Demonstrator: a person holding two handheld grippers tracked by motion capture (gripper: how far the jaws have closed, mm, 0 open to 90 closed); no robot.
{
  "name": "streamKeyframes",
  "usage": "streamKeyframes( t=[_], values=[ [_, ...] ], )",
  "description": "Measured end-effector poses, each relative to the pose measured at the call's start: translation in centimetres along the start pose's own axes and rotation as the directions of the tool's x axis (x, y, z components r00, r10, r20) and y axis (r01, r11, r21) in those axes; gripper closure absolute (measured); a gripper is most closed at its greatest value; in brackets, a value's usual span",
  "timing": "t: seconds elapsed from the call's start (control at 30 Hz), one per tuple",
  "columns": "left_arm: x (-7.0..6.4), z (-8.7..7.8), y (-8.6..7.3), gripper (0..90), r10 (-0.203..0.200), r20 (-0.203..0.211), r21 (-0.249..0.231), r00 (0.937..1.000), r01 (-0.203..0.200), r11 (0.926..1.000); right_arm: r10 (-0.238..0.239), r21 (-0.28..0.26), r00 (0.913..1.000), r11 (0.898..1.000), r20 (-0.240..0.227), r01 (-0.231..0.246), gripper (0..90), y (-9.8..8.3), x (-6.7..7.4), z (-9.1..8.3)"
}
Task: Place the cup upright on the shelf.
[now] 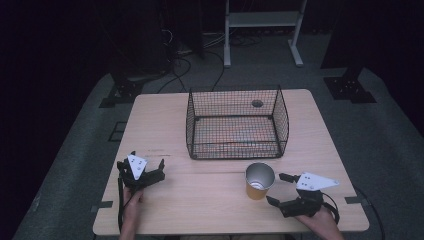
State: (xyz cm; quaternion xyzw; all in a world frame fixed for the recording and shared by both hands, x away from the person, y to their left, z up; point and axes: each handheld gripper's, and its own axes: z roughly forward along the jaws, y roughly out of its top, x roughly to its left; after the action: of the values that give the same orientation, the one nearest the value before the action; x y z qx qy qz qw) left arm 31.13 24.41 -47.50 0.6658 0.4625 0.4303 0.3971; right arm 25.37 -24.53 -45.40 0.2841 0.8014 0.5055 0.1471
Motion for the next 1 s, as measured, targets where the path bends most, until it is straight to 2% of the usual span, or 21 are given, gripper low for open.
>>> streamKeyframes(
  t=[0.43, 0.8, 1.0],
  values=[
    [0.0, 0.0, 0.0, 0.0, 0.001, 0.0, 0.0, 1.0, -0.001, 1.0, 0.005, 0.007, 0.9998, 1.0, 0.018, -0.005, 9.6, 0.7, 0.4, 1.6],
    [0.0, 0.0, 0.0, 0.0, 0.002, 0.001, -0.001, 1.0, -0.002, 1.0, -0.012, -0.007, 0.9999, 1.0, -0.004, 0.012, 9.1, 1.9, 1.0, 3.5],
    [0.0, 0.0, 0.0, 0.0, -0.002, 0.001, -0.002, 1.0, 0.002, 1.0, -0.017, -0.01, 0.9999, 1.0, 0.0, 0.017, 9.4, 2.4, 1.2, 4.2]
  ],
)
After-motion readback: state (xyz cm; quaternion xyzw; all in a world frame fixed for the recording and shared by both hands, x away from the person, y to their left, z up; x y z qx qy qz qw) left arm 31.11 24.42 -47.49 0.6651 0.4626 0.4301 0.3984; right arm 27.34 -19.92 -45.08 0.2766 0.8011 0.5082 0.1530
